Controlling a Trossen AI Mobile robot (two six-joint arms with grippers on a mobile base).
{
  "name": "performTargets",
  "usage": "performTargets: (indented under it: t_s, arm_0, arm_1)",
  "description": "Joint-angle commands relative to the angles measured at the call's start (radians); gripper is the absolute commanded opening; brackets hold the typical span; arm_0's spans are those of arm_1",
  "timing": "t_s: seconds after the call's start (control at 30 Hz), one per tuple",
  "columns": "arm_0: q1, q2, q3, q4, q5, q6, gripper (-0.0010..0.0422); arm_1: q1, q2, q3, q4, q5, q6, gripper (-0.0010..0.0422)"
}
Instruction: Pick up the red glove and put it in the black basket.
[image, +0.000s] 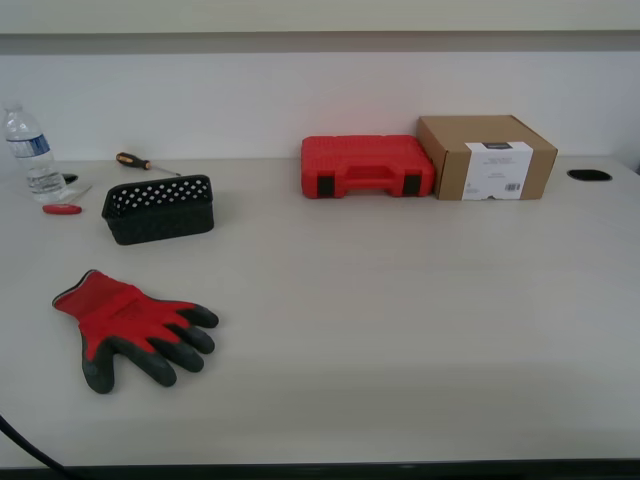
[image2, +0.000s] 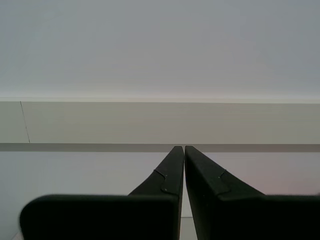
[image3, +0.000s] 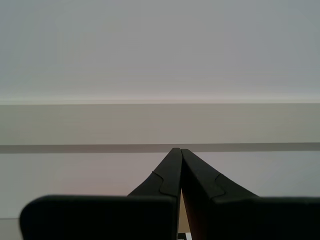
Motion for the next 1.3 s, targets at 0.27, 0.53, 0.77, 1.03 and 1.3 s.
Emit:
performTargets:
  t_s: [0.27, 0.53, 0.77, 1.03, 1.3]
  arm_0:
    - [0.0, 0.0, 0.001, 0.002, 0.0, 0.003, 0.0]
    - [0.0, 0.0, 0.001, 0.002, 0.0, 0.003, 0.0]
    - [0.0, 0.0, 0.001, 0.002, 0.0, 0.003, 0.0]
    - [0.0, 0.0, 0.001, 0.002, 0.0, 0.003, 0.0]
    - [0.0, 0.0, 0.001, 0.002, 0.0, 0.003, 0.0]
  arm_1:
    - [0.0, 0.0, 0.0, 0.003, 0.002, -0.001, 0.0]
    - [0.0, 0.0, 0.0, 0.004, 0.002, -0.001, 0.0]
    - [0.0, 0.0, 0.002, -0.002, 0.002, -0.007, 0.0]
    - [0.0, 0.0, -0.008, -0.317, 0.002, 0.0, 0.0]
    - [-0.001, 0.0, -0.124, -0.386, 0.002, -0.054, 0.0111]
